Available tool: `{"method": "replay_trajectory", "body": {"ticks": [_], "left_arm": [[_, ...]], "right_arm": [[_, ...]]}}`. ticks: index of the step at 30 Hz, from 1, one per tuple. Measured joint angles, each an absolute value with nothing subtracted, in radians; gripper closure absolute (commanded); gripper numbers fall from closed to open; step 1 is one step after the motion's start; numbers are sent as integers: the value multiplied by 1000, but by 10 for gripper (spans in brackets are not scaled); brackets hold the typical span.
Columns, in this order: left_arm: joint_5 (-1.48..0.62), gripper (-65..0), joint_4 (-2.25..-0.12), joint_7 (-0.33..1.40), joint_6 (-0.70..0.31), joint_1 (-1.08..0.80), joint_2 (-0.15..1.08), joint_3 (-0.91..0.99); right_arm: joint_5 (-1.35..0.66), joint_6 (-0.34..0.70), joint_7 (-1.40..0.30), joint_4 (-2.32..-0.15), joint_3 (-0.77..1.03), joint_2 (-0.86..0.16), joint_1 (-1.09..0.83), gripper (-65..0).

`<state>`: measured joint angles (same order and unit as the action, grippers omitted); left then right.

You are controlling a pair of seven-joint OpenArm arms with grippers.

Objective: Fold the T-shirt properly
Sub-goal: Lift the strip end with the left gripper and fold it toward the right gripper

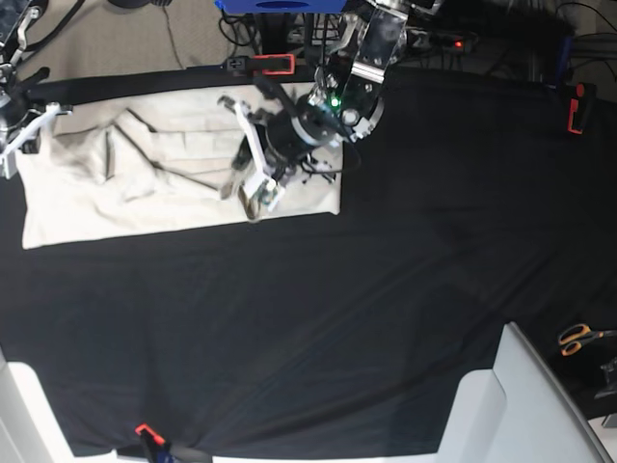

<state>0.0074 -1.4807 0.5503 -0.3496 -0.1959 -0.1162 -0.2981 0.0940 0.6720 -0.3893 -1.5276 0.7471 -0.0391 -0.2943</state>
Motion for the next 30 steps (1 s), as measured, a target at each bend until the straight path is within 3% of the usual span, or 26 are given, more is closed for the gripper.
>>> {"method": "replay_trajectory", "body": {"ticks": [30], "left_arm": [[7,0,-1384,550,-344,-125,-133,-361]], "right_arm": [[94,674,-389,-1527,749,-61,-281,-35]]}}
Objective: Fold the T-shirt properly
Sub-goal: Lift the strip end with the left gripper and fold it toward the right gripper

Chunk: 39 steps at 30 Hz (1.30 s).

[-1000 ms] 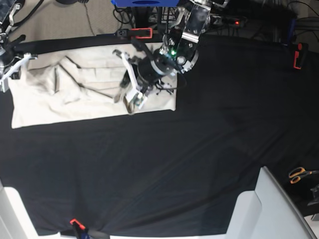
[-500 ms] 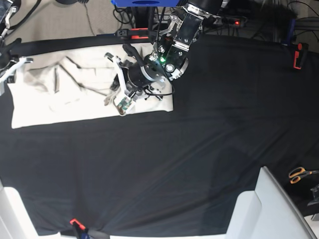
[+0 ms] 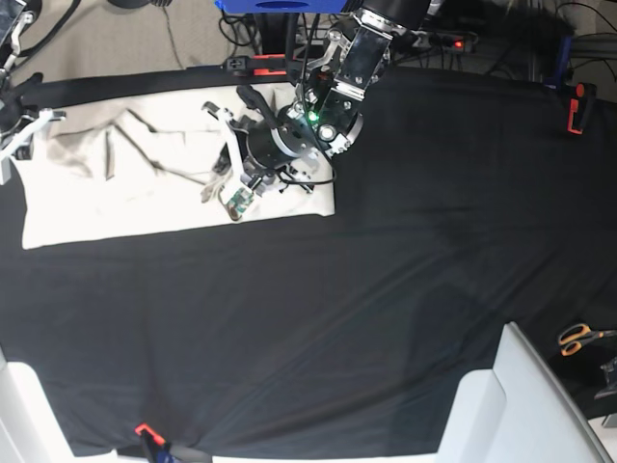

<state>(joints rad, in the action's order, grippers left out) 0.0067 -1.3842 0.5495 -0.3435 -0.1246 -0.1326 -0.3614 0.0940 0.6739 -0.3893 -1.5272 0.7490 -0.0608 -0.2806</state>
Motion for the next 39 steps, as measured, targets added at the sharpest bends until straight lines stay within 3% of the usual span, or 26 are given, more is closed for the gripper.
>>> {"method": "replay_trajectory", "body": {"ticks": [5,9,15,18,35,36,39], "left_arm": [[7,-5,-1384,550,-344,-125,-133,-361],[6,-122,-1384,550,-344,-125,-133,-361],[-1,-378,-1379,547,-344,-88,-134,-463],[0,-443,-1374,543,-344,-84,-135,-480],[-240,-428,-1363,562,-343,80,-125,-628],[-241,-392,-1380,563,-343,77,-120,-624],[-270,-151,-1443,540,-315,57,-56,-585]], "right_arm": [[94,673,-389,-1527,749,-61,-281,-35],[94,673,-389,-1527,749,-60,-281,-35],[94,674,-389,-1527,749,-60,-281,-35],[94,673,-389,-1527,749,-60,-281,-35],[94,673,-389,-1527,749,-61,-281,-35],[94,673,-390,-1527,749,-61,-281,-35],[94,674,-390,-1528,749,-60,-281,-35]]}}
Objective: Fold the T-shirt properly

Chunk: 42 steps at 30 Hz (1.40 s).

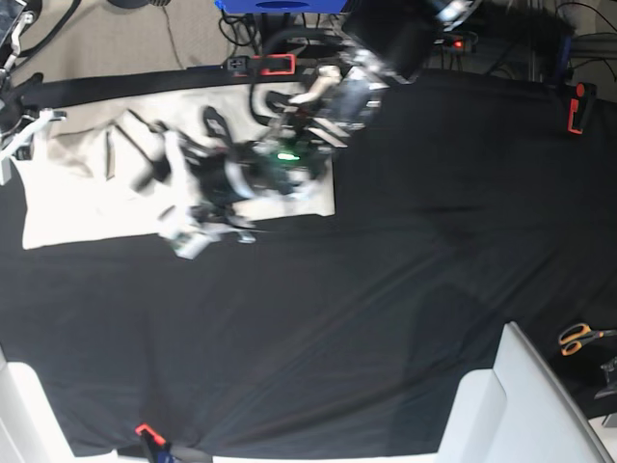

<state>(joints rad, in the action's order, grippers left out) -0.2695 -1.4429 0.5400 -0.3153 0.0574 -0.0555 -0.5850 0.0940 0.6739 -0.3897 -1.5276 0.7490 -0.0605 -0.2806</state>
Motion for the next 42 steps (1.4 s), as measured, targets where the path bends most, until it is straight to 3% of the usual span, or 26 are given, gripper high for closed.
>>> {"method": "replay_trajectory", "body": {"ticks": [1,2,10,13,17,22,26,32,34,37,40,42], "left_arm": [[-260,-49,-1454,538,-284,41,-26,-559],[-246,0,-1464,548,-271,18,10,-525],[-249,0,-1600,546,-285,-187,124,-303],[-254,0,-1649,543,-287,-268,175,-205],[-241,0,-1691,553,-279,-383,205,0],[-250,0,-1707,549,-284,-452,226,91],[-253,0,-1708,548,-285,-469,216,94],[-255,0,-1708,545,-284,-482,196,97],[-255,0,-1708,547,-286,-487,189,94],[-256,0,-1708,545,-284,-482,190,96],[-255,0,-1708,545,-284,-483,194,98],[-256,0,-1707,546,-286,-483,191,97]], "right_arm": [[94,673,-389,-1528,749,-61,-281,-35],[94,673,-389,-1528,749,-60,-281,-35],[88,674,-387,-1573,749,-52,-252,-35],[-29,671,-414,-1584,754,-60,-238,-35],[-282,674,-596,-1584,754,-138,-220,-41],[-553,665,-810,-1585,923,-187,-141,-42],[-609,668,-952,-1576,991,-187,-87,-44],[-629,673,-1054,-1335,1082,-257,-15,-60],[-612,682,-1084,-1229,1098,-299,6,-152],[-676,702,-1129,-1031,1119,-385,63,-414],[-754,694,-1152,-852,1127,-464,64,-624],[-771,691,-1160,-753,1127,-494,51,-650]]}}
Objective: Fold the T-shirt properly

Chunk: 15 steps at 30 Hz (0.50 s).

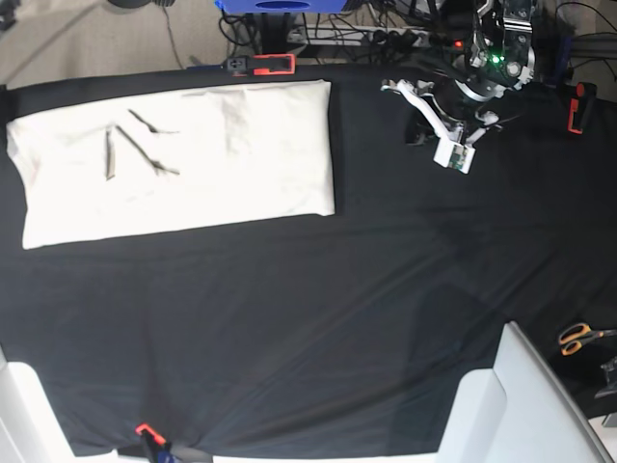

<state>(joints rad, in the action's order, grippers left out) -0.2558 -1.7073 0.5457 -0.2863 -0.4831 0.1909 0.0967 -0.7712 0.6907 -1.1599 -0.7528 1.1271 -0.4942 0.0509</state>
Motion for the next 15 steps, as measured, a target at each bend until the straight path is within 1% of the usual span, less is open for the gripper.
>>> {"method": "replay_trajectory", "body": {"ticks": [2,4,7,8,13,15], "left_arm": [[-256,0,-1707,546,-287,-483,191,96],[-255,0,-1707,545,-285,-483,192,97],[-255,0,-1705,545,-285,-483,191,97],[-255,0,-1705,545,-285,-483,191,97],[-254,0,-1705,545,-285,-485,192,97],[-254,0,-1705,546,-285,-486,191,97]], "right_arm": [[-781,690,-1161,-697,1129,-499,50,-650],[-779,690,-1161,-690,1128,-498,68,-650],[-793,691,-1138,-694,1059,-513,80,-609],[-793,691,-1133,-694,1035,-513,82,-605],[-793,691,-1055,-687,965,-465,73,-605],[-794,692,-1010,-637,944,-468,67,-605]]}}
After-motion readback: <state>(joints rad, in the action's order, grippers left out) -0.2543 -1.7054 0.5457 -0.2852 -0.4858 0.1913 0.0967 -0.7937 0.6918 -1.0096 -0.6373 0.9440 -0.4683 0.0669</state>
